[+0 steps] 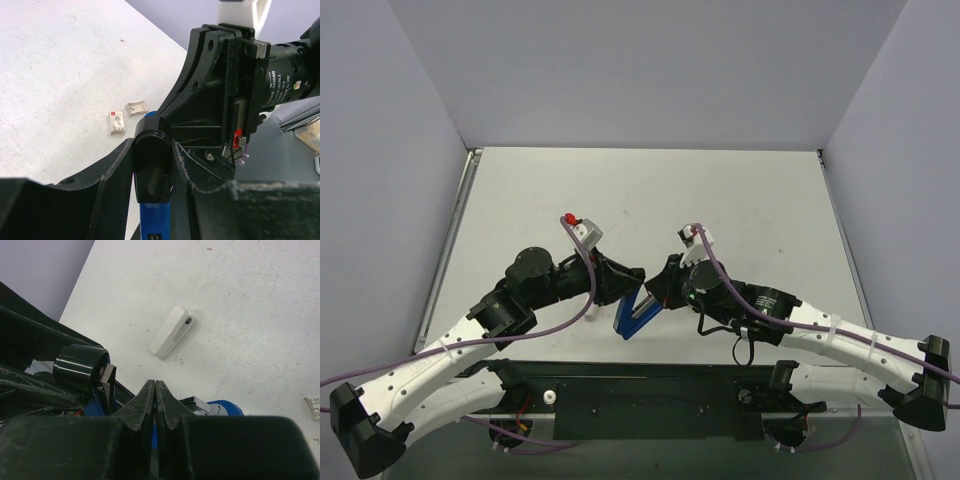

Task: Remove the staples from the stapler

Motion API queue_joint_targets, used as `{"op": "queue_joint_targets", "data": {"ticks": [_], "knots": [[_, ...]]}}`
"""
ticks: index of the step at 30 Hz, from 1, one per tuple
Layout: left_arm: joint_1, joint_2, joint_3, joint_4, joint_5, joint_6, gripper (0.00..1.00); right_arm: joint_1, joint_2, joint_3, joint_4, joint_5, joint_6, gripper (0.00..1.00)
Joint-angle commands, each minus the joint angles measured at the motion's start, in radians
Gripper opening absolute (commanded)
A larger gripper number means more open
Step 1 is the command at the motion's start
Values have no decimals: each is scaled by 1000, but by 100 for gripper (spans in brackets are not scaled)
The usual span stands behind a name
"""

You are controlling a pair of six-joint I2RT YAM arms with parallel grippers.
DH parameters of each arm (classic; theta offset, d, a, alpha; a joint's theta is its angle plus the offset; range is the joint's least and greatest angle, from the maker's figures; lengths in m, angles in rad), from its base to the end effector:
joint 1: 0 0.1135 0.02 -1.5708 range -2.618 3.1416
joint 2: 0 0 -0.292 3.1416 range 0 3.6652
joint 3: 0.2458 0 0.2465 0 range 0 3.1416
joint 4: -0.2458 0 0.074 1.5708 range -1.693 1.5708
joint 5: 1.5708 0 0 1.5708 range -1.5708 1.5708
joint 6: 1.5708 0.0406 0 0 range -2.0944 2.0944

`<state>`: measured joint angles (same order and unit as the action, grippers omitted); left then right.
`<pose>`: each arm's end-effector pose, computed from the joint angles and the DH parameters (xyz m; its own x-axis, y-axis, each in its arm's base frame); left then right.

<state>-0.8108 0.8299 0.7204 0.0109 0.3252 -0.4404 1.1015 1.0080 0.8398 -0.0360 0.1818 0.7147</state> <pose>0.1140 -0.1387 0.3514 -0.4475 -0.1155 -0.8868 0.7905 0.4125 -0.4527 0.1067 0.1943 0.3565 -0.5917 0.2584 -0.7636 -0.5419 0.5738 0.6141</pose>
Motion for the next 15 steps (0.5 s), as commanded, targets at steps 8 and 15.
{"op": "queue_joint_targets", "data": {"ticks": [8, 15], "knots": [[-7, 1, 31, 228, -126, -23, 0, 12, 38, -68, 27, 114, -17, 0], [-5, 5, -6, 375, -181, -53, 0, 11, 41, -105, 73, 134, -34, 0]]}}
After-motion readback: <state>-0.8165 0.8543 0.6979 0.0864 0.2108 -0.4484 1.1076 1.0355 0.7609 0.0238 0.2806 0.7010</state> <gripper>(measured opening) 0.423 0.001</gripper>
